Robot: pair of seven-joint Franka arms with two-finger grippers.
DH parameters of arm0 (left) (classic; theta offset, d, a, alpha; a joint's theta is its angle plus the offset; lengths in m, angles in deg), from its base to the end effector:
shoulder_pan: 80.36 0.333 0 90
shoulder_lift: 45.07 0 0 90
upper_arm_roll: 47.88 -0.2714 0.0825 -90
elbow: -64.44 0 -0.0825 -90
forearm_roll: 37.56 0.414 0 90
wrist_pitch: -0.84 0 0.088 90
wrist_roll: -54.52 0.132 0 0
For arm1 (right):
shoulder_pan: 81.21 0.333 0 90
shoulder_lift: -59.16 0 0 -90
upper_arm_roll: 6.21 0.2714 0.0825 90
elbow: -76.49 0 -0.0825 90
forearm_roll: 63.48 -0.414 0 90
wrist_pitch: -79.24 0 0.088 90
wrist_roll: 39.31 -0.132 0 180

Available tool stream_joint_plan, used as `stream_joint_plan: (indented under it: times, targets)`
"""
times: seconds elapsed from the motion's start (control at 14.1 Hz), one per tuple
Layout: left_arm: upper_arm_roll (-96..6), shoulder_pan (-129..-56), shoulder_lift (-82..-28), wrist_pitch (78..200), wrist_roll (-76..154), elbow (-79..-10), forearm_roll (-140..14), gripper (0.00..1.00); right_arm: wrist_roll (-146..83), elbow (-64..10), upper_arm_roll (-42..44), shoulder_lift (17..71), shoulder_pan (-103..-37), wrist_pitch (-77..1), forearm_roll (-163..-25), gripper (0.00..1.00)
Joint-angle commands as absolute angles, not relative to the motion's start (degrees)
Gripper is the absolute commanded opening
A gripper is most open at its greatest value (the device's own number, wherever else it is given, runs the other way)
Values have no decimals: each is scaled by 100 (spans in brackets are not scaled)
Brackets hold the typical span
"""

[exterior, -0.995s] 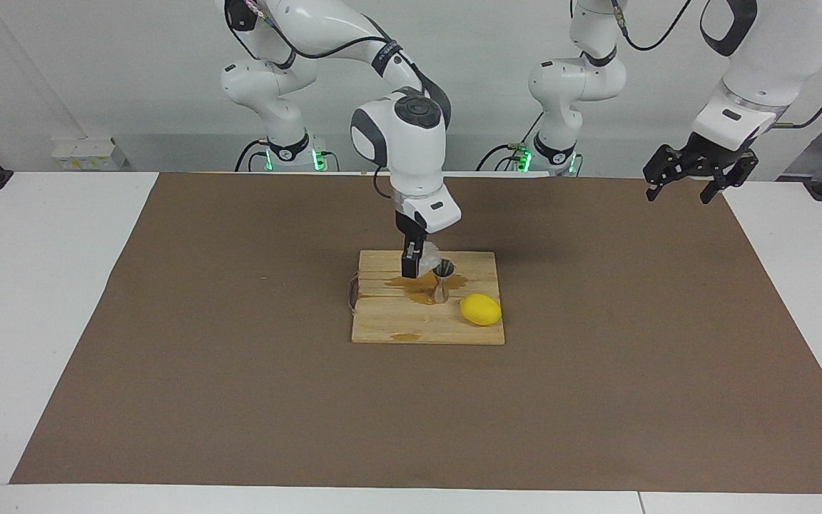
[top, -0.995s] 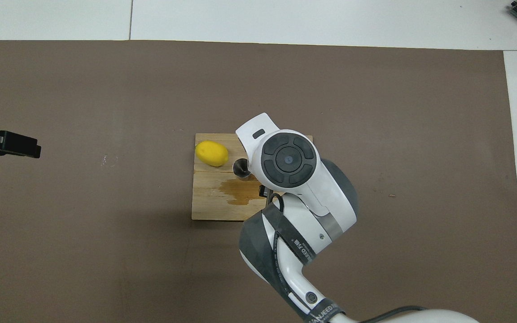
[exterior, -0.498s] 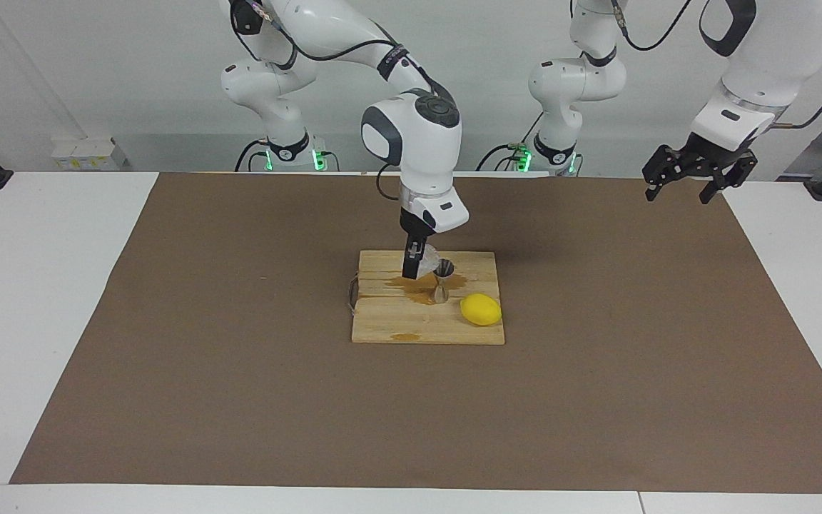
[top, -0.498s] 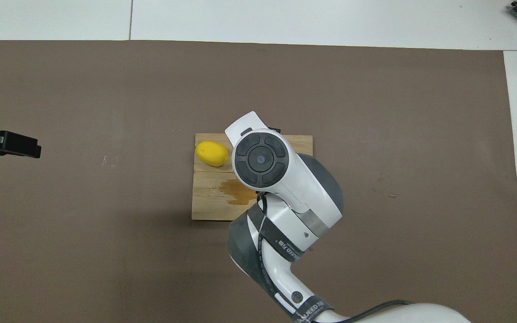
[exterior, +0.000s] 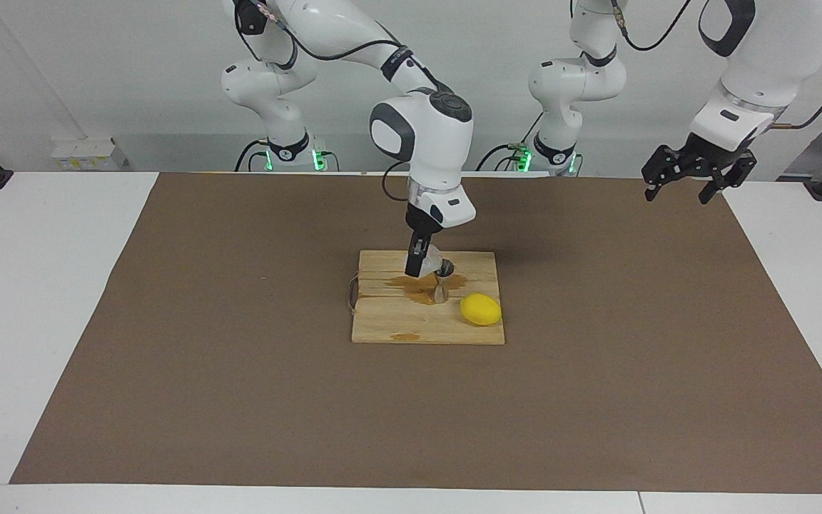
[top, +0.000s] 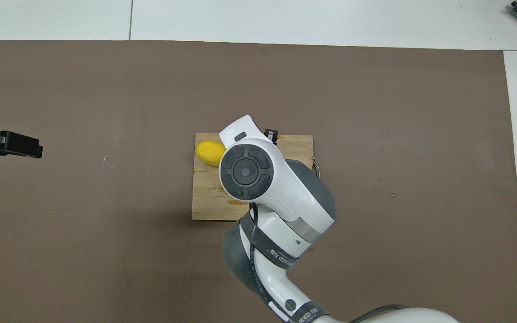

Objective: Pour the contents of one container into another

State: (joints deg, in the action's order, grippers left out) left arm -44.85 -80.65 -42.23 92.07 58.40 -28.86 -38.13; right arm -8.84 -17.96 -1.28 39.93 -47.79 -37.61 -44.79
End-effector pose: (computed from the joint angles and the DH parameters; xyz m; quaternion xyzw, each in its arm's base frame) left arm 0.5723 -0.0350 0.5565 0.9980 -0.0627 0.0067 0.0036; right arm 0.5481 0.3971 0.3483 0.7780 0.6134 0.0376 0.1307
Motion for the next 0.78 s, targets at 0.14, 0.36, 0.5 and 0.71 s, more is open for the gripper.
stream_joint_plan:
  times: [0.14,0.36,0.5,0.71]
  targets:
    - [-4507,-8115,-4182,9304,5813,-2978,-3765,100,-1110,-1720,-120,3938,-4719,-3695,-4116,54]
    - [-4507,-8115,-4182,9304,5813,-2978,-3765,100,-1416,-1720,-120,3912,-4632,-3695,-3757,53]
    - [-4507,-8115,-4190,9304,5813,-2978,-3765,100,-1479,-1720,-120,3903,-4570,-3695,-3685,53]
    - [-4498,-8115,-4190,9304,5813,-2978,-3765,100,-1479,-1720,-120,3903,-4561,-3695,-3607,53]
